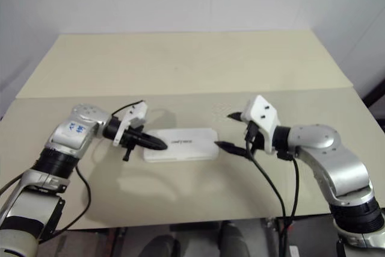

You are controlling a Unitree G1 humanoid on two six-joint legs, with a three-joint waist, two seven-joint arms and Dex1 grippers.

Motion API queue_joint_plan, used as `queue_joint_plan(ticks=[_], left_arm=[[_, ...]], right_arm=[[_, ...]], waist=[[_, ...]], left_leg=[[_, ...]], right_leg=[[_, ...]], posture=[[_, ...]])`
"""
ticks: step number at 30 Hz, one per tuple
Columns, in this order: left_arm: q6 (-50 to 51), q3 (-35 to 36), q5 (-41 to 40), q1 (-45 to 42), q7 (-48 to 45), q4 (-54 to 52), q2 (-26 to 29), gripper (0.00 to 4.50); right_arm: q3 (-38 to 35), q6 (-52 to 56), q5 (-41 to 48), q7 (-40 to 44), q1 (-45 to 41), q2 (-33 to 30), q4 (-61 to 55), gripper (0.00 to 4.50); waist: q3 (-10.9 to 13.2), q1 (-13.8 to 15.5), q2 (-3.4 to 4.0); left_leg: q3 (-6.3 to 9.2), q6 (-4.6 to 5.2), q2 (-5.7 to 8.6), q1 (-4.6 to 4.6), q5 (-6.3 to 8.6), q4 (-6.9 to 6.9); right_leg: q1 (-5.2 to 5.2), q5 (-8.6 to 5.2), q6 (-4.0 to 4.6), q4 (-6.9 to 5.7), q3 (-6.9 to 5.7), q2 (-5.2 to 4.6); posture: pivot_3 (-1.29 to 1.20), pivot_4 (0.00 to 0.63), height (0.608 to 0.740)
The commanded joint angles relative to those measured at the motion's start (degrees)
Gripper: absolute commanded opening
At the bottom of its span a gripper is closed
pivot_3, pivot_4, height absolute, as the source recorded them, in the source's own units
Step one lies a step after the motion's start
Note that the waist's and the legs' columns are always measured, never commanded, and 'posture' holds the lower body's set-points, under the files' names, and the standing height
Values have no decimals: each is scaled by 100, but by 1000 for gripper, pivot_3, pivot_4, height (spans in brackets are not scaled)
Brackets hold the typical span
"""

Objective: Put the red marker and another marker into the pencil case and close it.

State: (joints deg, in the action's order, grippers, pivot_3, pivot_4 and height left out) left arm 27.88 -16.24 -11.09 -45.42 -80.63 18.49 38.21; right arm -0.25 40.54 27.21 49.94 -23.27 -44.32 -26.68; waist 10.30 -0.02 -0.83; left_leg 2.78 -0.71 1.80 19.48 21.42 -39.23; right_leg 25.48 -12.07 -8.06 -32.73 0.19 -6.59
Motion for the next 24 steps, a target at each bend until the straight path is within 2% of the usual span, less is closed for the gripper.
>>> queue_joint_plan(ticks=[1, 11, 21, 24], left_arm=[[-25, -219, 252, 39, -16, 53, 20, 24], [-32, -176, 305, 42, 132, -5, 6, 24], [1117, 1031, -870, 151, 850, -1655, -124, 24], [1478, 1444, -1211, 256, 1317, -2258, -210, 24]], right_arm=[[-20, -24, 110, 92, 54, -88, -257, 4500], [33, -84, 50, 41, 14, -19, -182, 4500], [133, -210, -59, 35, -159, 19, 46, 4500], [180, -287, -99, 63, -231, 20, 164, 4500]], waist=[[0, -1, 0], [-1, -1, -1], [-1, -3, -1], [-1, -3, -1]], left_leg=[[-1, 0, 0, -3, 0, 0], [-8, 3, 0, -15, 1, 0], [-4, 2, -1, -6, 1, 0], [-5, 4, -1, -5, 3, 0]], right_leg=[[-2, 0, 0, -2, 1, 0], [-3, 0, 0, -12, 10, 0], [1, 0, 0, -10, 10, 0], [1, 0, 0, -4, 10, -1]], posture=[[0, 150, 740], [0, 150, 740], [0, 150, 740], [0, 150, 740]])
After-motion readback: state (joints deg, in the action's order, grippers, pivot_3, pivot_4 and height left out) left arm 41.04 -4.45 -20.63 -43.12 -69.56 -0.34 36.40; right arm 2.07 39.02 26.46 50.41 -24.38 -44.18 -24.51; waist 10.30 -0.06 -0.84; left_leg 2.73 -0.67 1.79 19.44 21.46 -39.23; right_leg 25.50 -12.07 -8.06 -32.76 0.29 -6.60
